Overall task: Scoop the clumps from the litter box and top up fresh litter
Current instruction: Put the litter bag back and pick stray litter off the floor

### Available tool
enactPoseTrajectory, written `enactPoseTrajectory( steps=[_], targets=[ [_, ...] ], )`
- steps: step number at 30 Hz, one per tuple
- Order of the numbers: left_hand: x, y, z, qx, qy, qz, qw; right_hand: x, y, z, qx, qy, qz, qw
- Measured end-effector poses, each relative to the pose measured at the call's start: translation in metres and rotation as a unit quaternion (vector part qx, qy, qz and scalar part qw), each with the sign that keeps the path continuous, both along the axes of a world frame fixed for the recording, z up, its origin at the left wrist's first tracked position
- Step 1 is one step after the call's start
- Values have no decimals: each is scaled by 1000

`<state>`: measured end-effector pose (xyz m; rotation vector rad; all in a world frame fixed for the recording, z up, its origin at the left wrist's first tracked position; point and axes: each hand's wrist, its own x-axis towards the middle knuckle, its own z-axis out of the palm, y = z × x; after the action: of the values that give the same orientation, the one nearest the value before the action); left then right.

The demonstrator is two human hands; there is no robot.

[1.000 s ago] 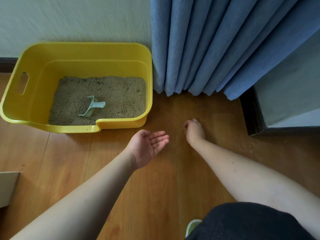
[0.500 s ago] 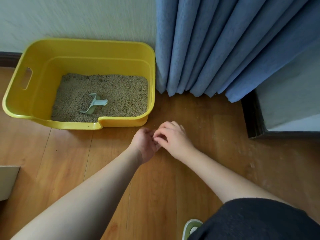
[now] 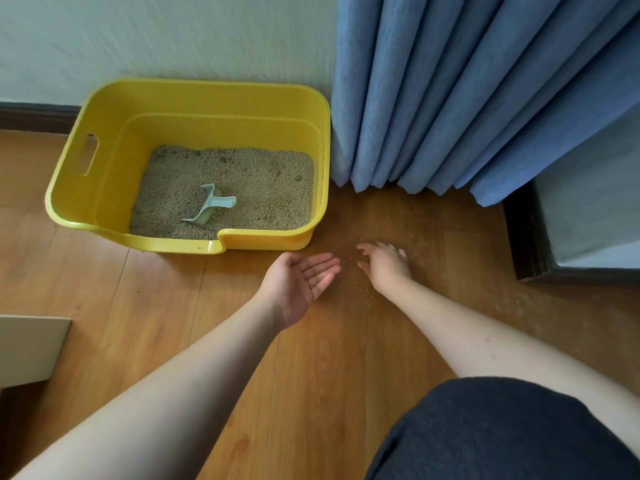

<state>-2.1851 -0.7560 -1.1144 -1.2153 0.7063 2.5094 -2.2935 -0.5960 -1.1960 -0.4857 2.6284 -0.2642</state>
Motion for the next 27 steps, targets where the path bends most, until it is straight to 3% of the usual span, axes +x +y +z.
enactPoseTrajectory(
  steps=[5, 17, 21, 24, 27],
  targets=[
    [7, -3, -1, 14, 21, 18, 1000, -3, -11, -2, 9, 36, -17, 999],
    [9, -7, 1, -1, 11, 30, 1000, -4, -26, 5, 32, 7, -26, 999],
    [8, -9, -6, -17, -18, 28, 999, 8, -26, 28, -142, 34, -64, 987],
    [6, -4, -11, -22, -29, 18, 999, 20, -26, 63, -261, 49, 36, 963],
    [2, 4, -8, -11, -27, 26, 999, 30, -28, 87, -242, 54, 152, 957]
  ],
)
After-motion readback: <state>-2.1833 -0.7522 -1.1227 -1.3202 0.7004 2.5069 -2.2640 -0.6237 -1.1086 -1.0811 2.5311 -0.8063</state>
